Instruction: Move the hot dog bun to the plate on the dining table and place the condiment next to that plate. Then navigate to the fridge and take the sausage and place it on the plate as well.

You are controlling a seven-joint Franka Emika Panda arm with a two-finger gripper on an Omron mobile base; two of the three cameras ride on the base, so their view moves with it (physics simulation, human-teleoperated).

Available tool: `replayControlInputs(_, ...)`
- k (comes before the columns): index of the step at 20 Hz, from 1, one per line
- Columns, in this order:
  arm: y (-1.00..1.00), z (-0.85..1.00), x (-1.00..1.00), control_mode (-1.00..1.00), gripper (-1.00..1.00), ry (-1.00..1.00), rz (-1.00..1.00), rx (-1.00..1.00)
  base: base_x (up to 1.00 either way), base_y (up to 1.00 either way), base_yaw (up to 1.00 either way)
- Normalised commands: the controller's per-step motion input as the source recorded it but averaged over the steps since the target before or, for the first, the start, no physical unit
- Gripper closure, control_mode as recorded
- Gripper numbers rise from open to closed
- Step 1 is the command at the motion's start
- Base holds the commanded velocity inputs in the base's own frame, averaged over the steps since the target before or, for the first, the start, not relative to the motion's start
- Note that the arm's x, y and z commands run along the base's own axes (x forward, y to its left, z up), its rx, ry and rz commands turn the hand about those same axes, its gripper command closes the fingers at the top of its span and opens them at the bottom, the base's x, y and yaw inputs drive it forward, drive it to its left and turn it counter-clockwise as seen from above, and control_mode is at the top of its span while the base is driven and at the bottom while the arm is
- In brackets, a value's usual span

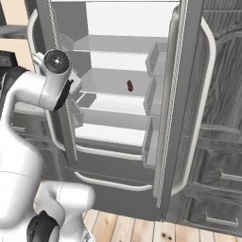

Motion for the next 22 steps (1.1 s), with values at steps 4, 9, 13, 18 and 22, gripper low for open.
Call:
replayControlInputs(4,-0.16,0.06,0.46,-1.0,-1.0,0.27,0.01,0.32,0.0,0.0,0.0)
replayControlInputs(9,0.0,0.0,0.68,-1.0,-1.0,0.26,0.04,0.25,0.0,0.0,0.0)
replayControlInputs(13,0.03,-0.03,0.74,-1.0,-1.0,0.19,0.04,0.22,0.0,0.0,0.0)
replayControlInputs(18,0.22,-0.13,0.7,-1.0,-1.0,0.13,0.02,0.18,0.0,0.0,0.0)
replayControlInputs(22,0.41,-0.14,0.53,-1.0,-1.0,0.08,0.01,0.13,0.0,0.0,0.0)
